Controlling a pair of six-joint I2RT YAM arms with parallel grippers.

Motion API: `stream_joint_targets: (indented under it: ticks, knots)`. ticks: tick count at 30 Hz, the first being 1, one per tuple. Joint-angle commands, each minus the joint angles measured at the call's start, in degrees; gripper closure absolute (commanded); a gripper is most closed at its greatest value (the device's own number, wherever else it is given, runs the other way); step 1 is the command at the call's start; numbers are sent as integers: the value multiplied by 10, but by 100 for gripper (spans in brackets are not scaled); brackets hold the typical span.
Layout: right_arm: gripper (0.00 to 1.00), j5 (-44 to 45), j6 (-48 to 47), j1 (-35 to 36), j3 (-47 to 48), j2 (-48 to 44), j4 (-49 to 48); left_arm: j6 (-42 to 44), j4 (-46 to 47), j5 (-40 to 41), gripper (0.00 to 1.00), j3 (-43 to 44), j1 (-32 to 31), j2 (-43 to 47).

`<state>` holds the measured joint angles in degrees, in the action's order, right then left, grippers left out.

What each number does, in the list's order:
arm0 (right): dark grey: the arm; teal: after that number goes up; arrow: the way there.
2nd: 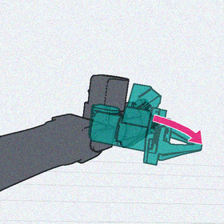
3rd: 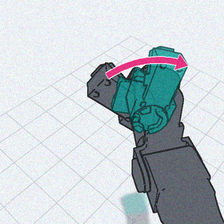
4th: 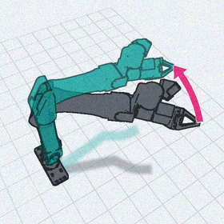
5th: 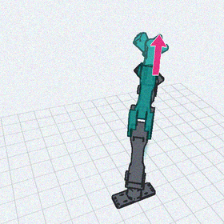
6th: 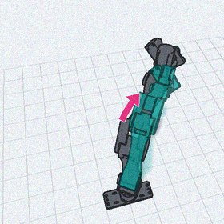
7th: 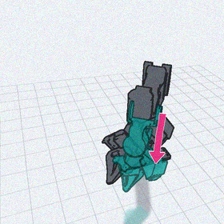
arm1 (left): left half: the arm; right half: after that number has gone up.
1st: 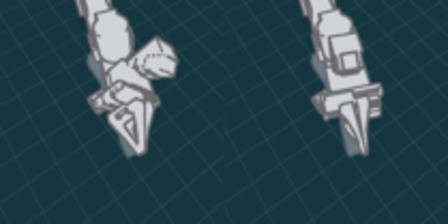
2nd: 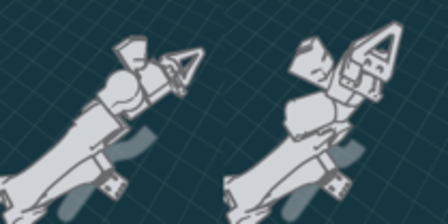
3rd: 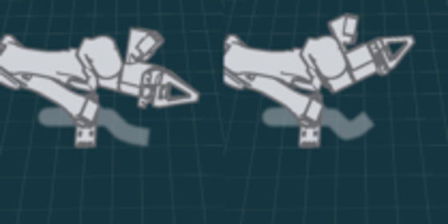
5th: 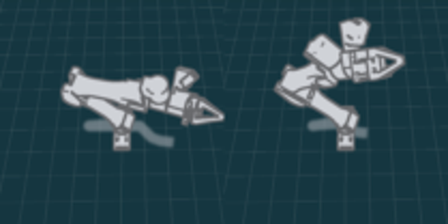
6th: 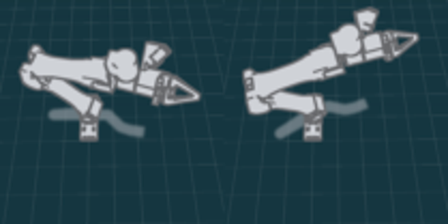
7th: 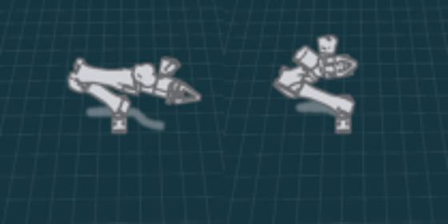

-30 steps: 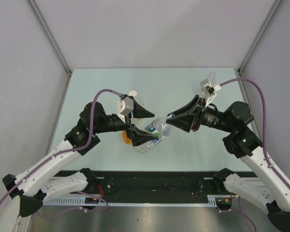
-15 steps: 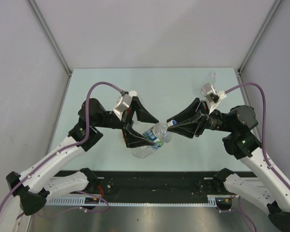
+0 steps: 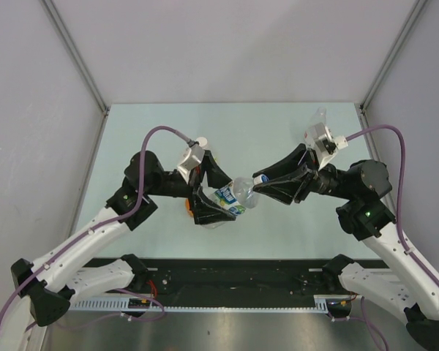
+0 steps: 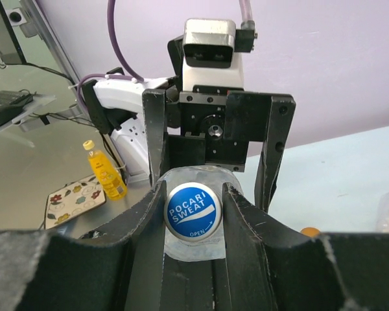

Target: Unscrew the bottle caps

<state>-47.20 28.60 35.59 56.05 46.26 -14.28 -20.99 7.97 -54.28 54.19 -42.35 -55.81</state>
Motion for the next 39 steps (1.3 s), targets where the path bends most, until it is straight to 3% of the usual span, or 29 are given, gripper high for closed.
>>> stream_joint_targets:
  ticks: [1,9,14,19,33,39]
  knots:
    - [100,18,-8,8,4,-2,-38,4,2,8,0,-2,-2,2]
    - [100,47,-44,49,5,5,-15,6,7,13,0,7,-17,-21]
    - [100,69,-56,62,5,8,-8,22,-1,16,6,11,-32,-35]
    - [100,95,-67,69,6,4,3,29,-1,23,0,3,-40,-28]
    - [100,178,-69,75,-9,-29,-6,27,46,53,1,-41,-41,8]
    - [100,237,-66,98,-16,-35,-7,31,50,102,2,-44,-44,6]
